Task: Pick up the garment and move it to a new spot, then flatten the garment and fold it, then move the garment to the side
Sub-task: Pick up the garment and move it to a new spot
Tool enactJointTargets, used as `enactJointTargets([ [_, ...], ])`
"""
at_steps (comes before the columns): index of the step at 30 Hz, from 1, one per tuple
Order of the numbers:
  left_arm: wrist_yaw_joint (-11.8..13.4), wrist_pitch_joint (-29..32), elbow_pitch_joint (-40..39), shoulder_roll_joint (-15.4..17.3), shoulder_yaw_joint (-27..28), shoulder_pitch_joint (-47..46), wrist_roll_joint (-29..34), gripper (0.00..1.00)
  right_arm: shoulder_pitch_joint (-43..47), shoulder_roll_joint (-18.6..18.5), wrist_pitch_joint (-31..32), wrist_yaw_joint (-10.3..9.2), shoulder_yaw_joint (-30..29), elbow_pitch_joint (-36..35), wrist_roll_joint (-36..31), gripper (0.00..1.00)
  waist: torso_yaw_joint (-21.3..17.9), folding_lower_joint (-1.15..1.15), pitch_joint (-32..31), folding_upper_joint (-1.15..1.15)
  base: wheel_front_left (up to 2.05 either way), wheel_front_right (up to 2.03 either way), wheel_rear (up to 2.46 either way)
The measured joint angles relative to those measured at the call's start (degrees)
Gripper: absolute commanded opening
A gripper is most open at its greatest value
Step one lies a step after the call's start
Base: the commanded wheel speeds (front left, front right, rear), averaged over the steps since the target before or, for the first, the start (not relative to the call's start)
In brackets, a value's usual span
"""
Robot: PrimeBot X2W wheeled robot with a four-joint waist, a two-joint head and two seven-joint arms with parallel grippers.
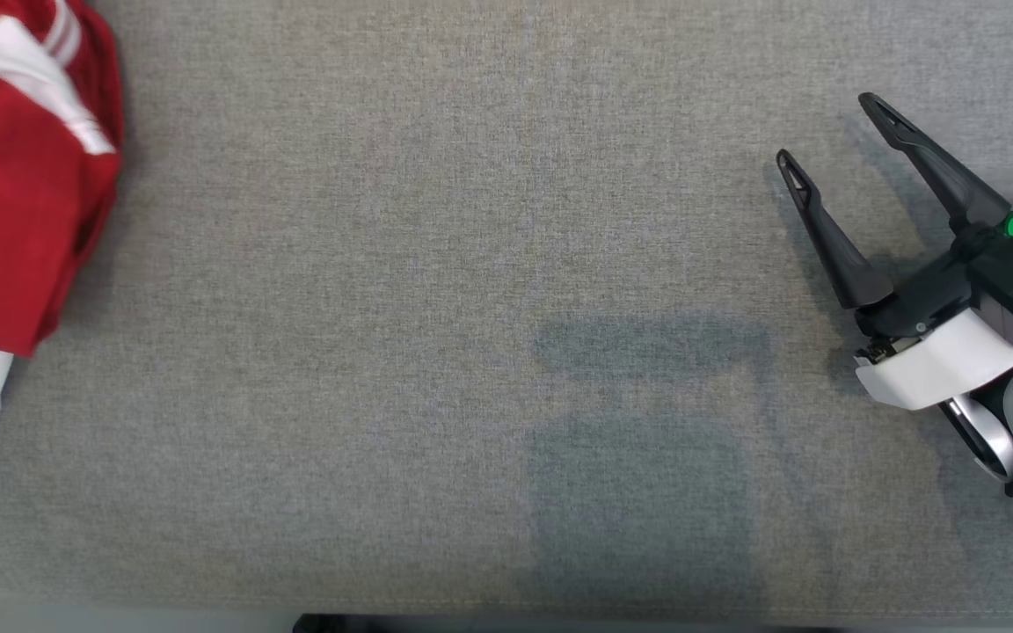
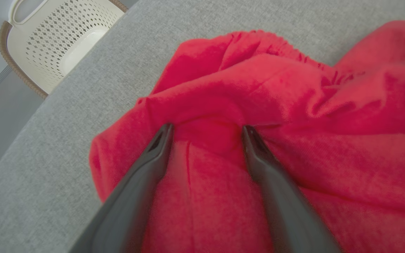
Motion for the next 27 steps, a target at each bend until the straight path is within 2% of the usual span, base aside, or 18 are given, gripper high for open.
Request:
enactJointTargets([
  [8, 0.0, -1.65, 3.09, -0.12, -0.22, -4.11, 3.38, 1.0, -0.1, -0.55, 0.0, 0.0, -0.4, 0.2, -0.01, 1.0, 0.51, 0.0, 2.66, 0.0, 0.0, 0.0, 0.0],
  [10, 0.26, -2.16, 3.64, -0.64, -0.63, -5.08, 3.92, 0.47, -0.32, -0.56, 0.0, 0.0, -0.38, 0.21, -0.01, 1.0, 0.72, 0.0, 2.8, 0.0, 0.0, 0.0, 0.0],
  [11, 0.29, -2.43, 3.77, -0.88, -0.81, -5.48, 4.04, 0.14, -0.48, -0.55, 0.0, 0.0, -0.36, 0.2, -0.01, 1.0, 0.81, 0.0, 2.84, 0.0, 0.0, 0.0, 0.0],
  [12, 0.29, -2.78, 3.87, -1.11, -0.97, -5.86, 4.04, 0.0, -0.74, -0.54, 0.0, 0.0, -0.32, 0.21, -0.01, 1.0, 0.89, 0.0, 2.86, 0.0, 0.0, 0.0, 0.0],
  [17, 0.29, -3.02, 4.22, -2.16, -2.92, -7.37, 4.38, 0.0, -1.1, -0.53, 0.0, 0.0, -0.33, 0.49, 0.0, 1.0, 1.19, 0.0, 2.67, 0.0, 0.0, 0.0, 0.0],
  [27, -0.42, -7.72, 4.5, -2.88, -3.15, -11.9, 4.69, 0.0, -1.03, 0.04, -0.79, -0.04, -0.35, 2.97, 0.09, 1.0, 1.92, -0.01, 0.64, 0.0, 0.0, 0.0, 0.0],
])
